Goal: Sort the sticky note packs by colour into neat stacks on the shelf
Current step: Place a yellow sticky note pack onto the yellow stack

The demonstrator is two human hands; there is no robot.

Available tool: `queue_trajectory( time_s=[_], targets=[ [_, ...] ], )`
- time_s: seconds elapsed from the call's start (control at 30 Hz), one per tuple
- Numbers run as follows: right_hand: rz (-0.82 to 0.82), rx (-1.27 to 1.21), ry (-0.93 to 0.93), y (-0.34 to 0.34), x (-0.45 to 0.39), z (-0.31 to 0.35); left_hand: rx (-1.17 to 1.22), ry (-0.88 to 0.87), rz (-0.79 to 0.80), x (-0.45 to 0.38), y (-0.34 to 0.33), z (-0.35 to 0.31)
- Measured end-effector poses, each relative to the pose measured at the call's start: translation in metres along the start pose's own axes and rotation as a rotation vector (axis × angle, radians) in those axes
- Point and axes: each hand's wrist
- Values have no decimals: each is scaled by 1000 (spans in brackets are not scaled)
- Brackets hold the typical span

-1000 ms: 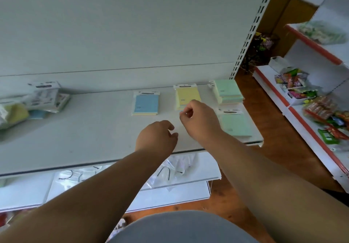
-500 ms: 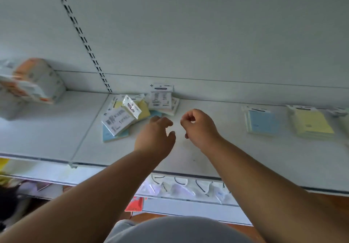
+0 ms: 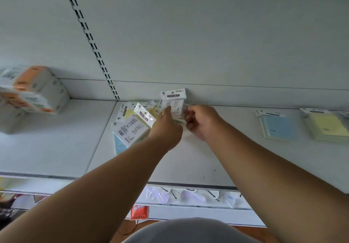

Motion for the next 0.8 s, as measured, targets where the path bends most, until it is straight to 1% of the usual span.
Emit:
queue_trajectory(
  time_s=[0.07, 0.17, 0.27, 0.3, 0.4, 0.47, 0.5, 0.53, 0.6, 0.63, 0.67, 0.7, 0.8],
  targets=[
    [49, -47, -14, -1, 5, 3, 39, -26, -73, 3, 5, 1],
    [131, 115, -12, -5, 17, 4, 28, -71, -156, 13, 7, 1],
    [158, 253, 8, -4, 27, -1, 57, -43, -210, 24, 0, 2],
    [147, 297, 28, 0, 30, -4, 100, -28, -202, 26, -3, 3],
    [127, 479, 110, 15, 41, -13, 326, -40, -84, 34, -17, 2],
    [120, 533, 148, 28, 49, -19, 404, -50, -71, 37, -28, 0],
    [81, 550, 180, 35, 52, -21, 420, -52, -89, 38, -33, -1],
    [2, 590, 226, 44, 56, -23, 442, -51, -110, 39, -38, -2],
    [-237, 750, 327, 64, 64, -25, 476, -52, -127, 42, -49, -7],
    [-345, 809, 353, 76, 69, -25, 477, -66, -110, 43, -55, -11],
    [-420, 838, 352, 87, 76, -24, 470, -87, -73, 45, -62, -16],
    [-451, 829, 346, 101, 84, -21, 451, -109, -24, 47, -72, -22],
    [-440, 752, 354, 139, 108, -10, 329, -158, 103, 54, -104, -41]
  ],
)
Point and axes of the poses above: each hand's wrist, its own x-axis away from the middle knuckle, its own y-axis out of the back of the hand, z = x × y, and after that the axes turned 14 degrees about z, right-handed
